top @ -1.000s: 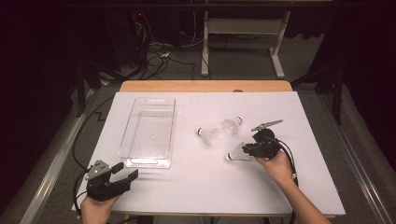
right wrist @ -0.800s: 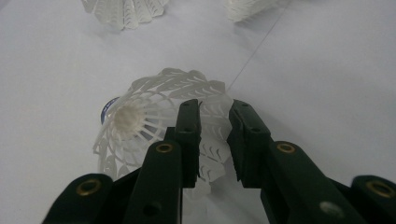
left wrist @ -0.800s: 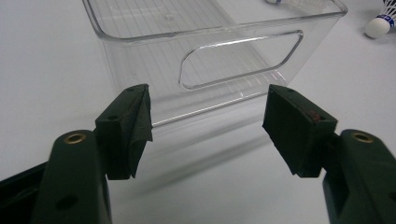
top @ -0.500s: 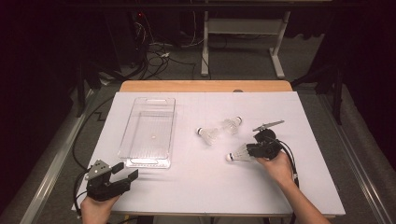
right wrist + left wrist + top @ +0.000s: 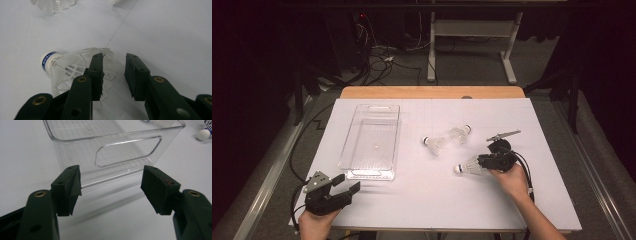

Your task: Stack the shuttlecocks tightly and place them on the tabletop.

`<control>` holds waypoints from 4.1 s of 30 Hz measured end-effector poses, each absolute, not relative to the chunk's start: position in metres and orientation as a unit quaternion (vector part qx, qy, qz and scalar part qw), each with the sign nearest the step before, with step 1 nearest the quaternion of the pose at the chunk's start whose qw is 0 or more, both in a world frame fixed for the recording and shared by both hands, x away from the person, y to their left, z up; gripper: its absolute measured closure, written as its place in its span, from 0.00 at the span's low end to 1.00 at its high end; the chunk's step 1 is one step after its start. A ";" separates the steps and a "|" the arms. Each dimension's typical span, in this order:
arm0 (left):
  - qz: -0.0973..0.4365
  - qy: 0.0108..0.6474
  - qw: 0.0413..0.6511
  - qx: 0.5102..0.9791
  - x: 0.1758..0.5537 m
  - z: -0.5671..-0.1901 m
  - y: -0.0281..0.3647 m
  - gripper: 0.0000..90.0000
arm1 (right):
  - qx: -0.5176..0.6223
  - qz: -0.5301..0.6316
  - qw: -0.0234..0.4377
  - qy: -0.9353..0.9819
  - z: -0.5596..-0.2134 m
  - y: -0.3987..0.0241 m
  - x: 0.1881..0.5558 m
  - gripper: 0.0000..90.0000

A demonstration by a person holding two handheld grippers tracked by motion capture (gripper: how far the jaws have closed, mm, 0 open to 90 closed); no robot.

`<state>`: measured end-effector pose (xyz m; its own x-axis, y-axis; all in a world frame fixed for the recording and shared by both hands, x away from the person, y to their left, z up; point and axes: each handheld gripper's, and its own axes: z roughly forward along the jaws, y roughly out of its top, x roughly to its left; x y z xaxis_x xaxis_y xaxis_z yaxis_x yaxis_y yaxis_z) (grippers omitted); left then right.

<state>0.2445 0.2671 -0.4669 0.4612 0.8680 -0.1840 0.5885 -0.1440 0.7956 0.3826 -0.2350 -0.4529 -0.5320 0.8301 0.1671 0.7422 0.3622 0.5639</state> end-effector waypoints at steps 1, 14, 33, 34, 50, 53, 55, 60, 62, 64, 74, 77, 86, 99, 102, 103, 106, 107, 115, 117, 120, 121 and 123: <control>0.162 0.493 0.430 0.739 0.245 -0.467 0.267 0.37 | 0.478 0.301 0.074 0.822 -0.453 -0.235 0.382 0.76; 0.161 0.493 0.431 0.739 0.245 -0.467 0.267 0.37 | 0.476 0.305 0.074 0.822 -0.451 -0.236 0.380 0.73; 0.162 0.493 0.431 0.738 0.245 -0.467 0.267 0.36 | 0.478 0.309 0.071 0.819 -0.452 -0.241 0.375 0.72; 0.162 0.494 0.431 0.738 0.245 -0.467 0.267 0.36 | 0.479 0.310 0.072 0.818 -0.452 -0.241 0.374 0.72; 0.162 0.493 0.430 0.738 0.245 -0.467 0.267 0.36 | 0.481 0.324 0.077 0.811 -0.449 -0.252 0.363 0.71; 0.164 0.493 0.430 0.738 0.245 -0.467 0.267 0.36 | 0.483 0.324 0.081 0.809 -0.448 -0.254 0.360 0.71; 0.164 0.494 0.430 0.738 0.245 -0.467 0.267 0.36 | 0.483 0.326 0.085 0.808 -0.447 -0.256 0.358 0.71; 0.165 0.494 0.431 0.737 0.244 -0.467 0.267 0.36 | 0.482 0.335 0.091 0.805 -0.445 -0.260 0.352 0.71; 0.164 0.494 0.431 0.738 0.244 -0.467 0.267 0.36 | 0.482 0.338 0.091 0.803 -0.444 -0.262 0.349 0.71; 0.165 0.494 0.431 0.737 0.244 -0.467 0.267 0.36 | 0.481 0.341 0.091 0.802 -0.443 -0.263 0.346 0.71; 0.165 0.494 0.430 0.737 0.244 -0.467 0.267 0.36 | 0.472 0.354 0.097 0.802 -0.440 -0.266 0.334 0.71; 0.165 0.494 0.430 0.738 0.244 -0.467 0.267 0.36 | 0.470 0.358 0.096 0.801 -0.439 -0.267 0.330 0.71; 0.165 0.494 0.430 0.737 0.244 -0.467 0.267 0.36 | 0.454 0.361 0.100 0.809 -0.438 -0.263 0.320 0.73; 0.165 0.494 0.429 0.738 0.244 -0.467 0.267 0.37 | 0.431 0.363 0.093 0.821 -0.437 -0.250 0.311 0.74; 0.165 0.494 0.429 0.738 0.244 -0.467 0.267 0.37 | 0.431 0.362 0.091 0.822 -0.437 -0.248 0.311 0.74; 0.165 0.494 0.429 0.738 0.244 -0.467 0.267 0.37 | 0.430 0.361 0.091 0.823 -0.437 -0.247 0.311 0.74; 0.165 0.494 0.429 0.738 0.244 -0.467 0.267 0.37 | 0.428 0.359 0.090 0.824 -0.437 -0.244 0.312 0.74; 0.165 0.494 0.429 0.738 0.244 -0.467 0.267 0.37 | 0.428 0.359 0.089 0.825 -0.438 -0.243 0.313 0.74; 0.164 0.493 0.430 0.738 0.245 -0.467 0.267 0.36 | 0.422 0.349 0.086 0.833 -0.441 -0.233 0.320 0.75; 0.164 0.493 0.430 0.738 0.245 -0.467 0.267 0.36 | 0.422 0.346 0.084 0.834 -0.442 -0.230 0.321 0.75; 0.164 0.493 0.431 0.738 0.244 -0.467 0.267 0.37 | 0.419 0.341 0.083 0.837 -0.443 -0.227 0.323 0.76; 0.164 0.493 0.430 0.738 0.244 -0.467 0.267 0.37 | 0.420 0.340 0.084 0.837 -0.444 -0.226 0.323 0.76; 0.164 0.493 0.430 0.739 0.244 -0.467 0.267 0.37 | 0.419 0.337 0.084 0.839 -0.444 -0.225 0.325 0.76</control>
